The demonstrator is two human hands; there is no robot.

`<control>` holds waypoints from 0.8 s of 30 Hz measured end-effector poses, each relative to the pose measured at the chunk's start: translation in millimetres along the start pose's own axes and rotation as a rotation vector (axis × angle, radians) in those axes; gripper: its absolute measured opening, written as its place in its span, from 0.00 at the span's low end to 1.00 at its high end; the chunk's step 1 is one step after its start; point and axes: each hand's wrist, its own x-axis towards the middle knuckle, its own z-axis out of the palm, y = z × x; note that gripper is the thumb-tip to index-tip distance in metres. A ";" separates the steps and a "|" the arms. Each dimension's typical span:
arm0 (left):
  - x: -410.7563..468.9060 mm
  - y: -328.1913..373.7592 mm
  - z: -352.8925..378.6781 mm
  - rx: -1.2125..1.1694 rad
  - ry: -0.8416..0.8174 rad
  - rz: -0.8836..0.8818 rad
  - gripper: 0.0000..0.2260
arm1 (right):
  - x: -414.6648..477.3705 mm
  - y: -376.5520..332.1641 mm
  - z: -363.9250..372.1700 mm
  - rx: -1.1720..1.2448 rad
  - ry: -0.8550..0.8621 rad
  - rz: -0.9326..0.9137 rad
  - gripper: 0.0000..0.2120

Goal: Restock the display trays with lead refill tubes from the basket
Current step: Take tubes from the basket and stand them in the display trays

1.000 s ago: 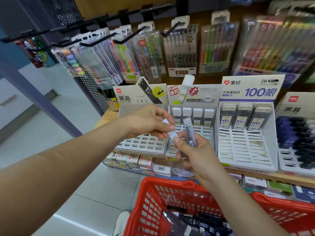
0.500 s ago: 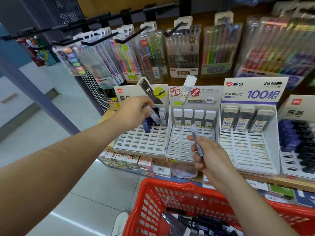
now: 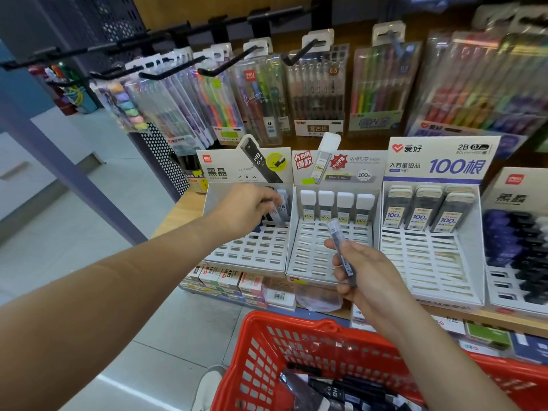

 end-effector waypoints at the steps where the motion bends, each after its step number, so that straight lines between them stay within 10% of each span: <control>1: 0.2 0.0 0.1 -0.007 0.000 0.000 0.11 | -0.3 -0.1 -0.4 -0.001 -0.001 -0.001 0.12; 24: 7.7 2.7 8.1 -0.095 0.177 0.042 0.10 | -3.5 -6.9 -3.5 0.025 0.014 0.001 0.13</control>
